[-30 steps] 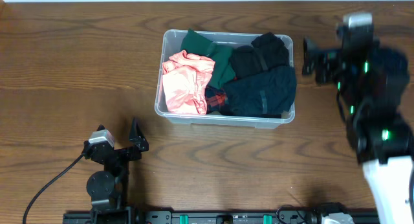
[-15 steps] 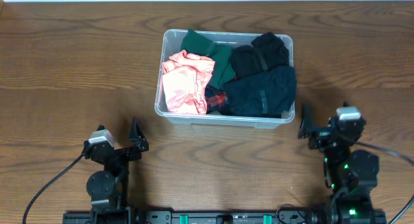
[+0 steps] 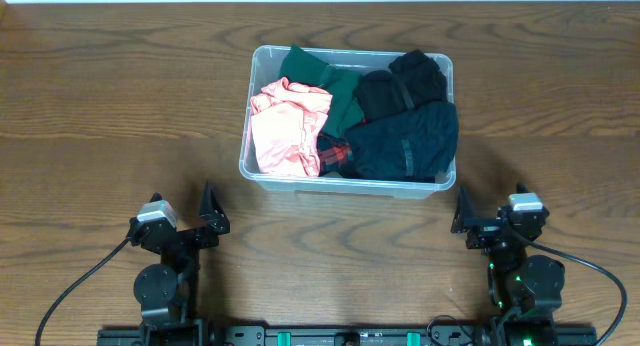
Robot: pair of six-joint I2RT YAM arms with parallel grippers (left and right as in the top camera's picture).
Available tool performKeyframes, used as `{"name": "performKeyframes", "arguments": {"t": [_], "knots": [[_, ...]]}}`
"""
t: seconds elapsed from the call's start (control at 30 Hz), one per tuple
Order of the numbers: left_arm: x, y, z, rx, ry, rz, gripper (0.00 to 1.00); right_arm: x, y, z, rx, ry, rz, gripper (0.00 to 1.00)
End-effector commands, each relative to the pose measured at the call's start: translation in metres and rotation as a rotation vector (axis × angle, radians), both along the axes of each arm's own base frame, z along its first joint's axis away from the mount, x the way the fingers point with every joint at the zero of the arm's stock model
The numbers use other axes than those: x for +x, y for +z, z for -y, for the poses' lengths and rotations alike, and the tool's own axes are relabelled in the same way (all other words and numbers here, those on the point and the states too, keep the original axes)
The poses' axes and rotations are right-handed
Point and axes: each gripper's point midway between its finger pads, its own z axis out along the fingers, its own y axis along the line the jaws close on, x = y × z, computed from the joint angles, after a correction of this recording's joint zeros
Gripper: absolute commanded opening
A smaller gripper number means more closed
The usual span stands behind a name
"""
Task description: Pack container
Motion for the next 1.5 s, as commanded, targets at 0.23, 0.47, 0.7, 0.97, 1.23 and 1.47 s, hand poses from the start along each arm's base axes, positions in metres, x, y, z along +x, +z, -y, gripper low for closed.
{"name": "performKeyframes", "arguments": {"t": [0.23,0.47,0.7,0.97,1.23,1.47], "knots": [[-0.001,-0.015,0.004,-0.005,-0.023,-0.045,0.98,-0.004,0.010,0.003,0.016,-0.014,0.056,0.99],[-0.001,-0.015,0.004,-0.005,-0.023,-0.045,0.98,-0.005,0.014,0.003,0.016,-0.013,0.074,0.99],[-0.001,-0.015,0.004,-0.005,-0.023,-0.045,0.98,-0.004,0.014,0.003,0.016,-0.014,0.074,0.99],[-0.001,-0.015,0.004,-0.005,-0.023,-0.045,0.98,-0.004,0.014,0.003,0.016,-0.014,0.074,0.99],[-0.001,-0.015,0.004,-0.005,-0.023,-0.045,0.98,-0.004,0.014,0.003,0.016,-0.013,0.074,0.99],[-0.001,-0.015,0.004,-0.005,-0.023,-0.045,0.98,-0.004,0.014,0.003,0.016,-0.014,0.073,0.99]]}}
